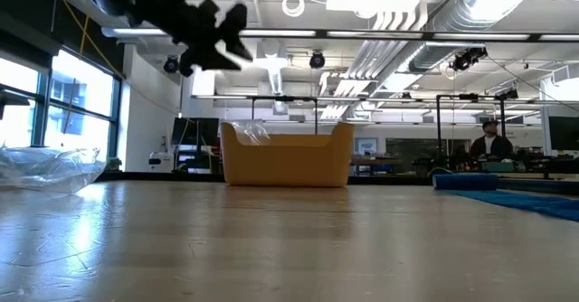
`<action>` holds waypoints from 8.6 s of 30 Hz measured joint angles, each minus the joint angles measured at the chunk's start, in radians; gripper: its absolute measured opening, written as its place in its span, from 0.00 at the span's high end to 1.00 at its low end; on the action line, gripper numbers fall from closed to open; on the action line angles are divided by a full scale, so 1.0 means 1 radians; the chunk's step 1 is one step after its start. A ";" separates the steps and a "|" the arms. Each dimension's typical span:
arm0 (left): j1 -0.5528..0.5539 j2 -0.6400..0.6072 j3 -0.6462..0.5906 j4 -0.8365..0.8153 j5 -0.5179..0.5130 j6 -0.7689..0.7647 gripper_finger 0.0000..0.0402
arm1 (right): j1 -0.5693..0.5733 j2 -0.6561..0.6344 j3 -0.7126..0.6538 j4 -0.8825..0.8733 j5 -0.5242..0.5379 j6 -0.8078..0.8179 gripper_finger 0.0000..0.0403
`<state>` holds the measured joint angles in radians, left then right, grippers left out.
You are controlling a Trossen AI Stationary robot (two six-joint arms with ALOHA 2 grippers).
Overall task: Roll bandage
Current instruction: Roll the blue bandage
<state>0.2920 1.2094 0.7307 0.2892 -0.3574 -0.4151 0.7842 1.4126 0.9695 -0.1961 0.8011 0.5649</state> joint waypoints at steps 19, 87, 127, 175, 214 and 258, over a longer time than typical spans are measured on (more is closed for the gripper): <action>-0.685 0.387 0.000 0.109 0.012 -0.182 0.61 | -0.033 0.157 -0.004 -0.676 -0.475 0.771 0.69; -0.652 0.526 0.006 0.412 0.114 -0.133 0.61 | 0.158 0.390 0.181 -0.358 -0.615 0.538 0.47; -0.810 0.526 0.143 0.379 0.073 0.453 0.61 | 0.020 0.284 0.058 -0.276 -0.423 0.237 0.71; -0.835 0.445 0.402 -0.059 -0.075 0.495 0.61 | -0.013 0.022 -0.177 0.347 -0.078 -0.180 0.72; -0.837 0.593 0.401 0.203 -0.032 0.873 0.61 | -0.013 0.022 -0.177 0.331 -0.132 -0.109 0.72; -0.771 0.724 0.624 -0.041 -0.070 1.059 0.75 | -0.019 0.023 -0.178 0.336 -0.172 -0.064 0.71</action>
<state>-0.4793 1.9331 1.3548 0.2483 -0.4279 0.6439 0.7654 1.4353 0.7914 0.1394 0.6293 0.5008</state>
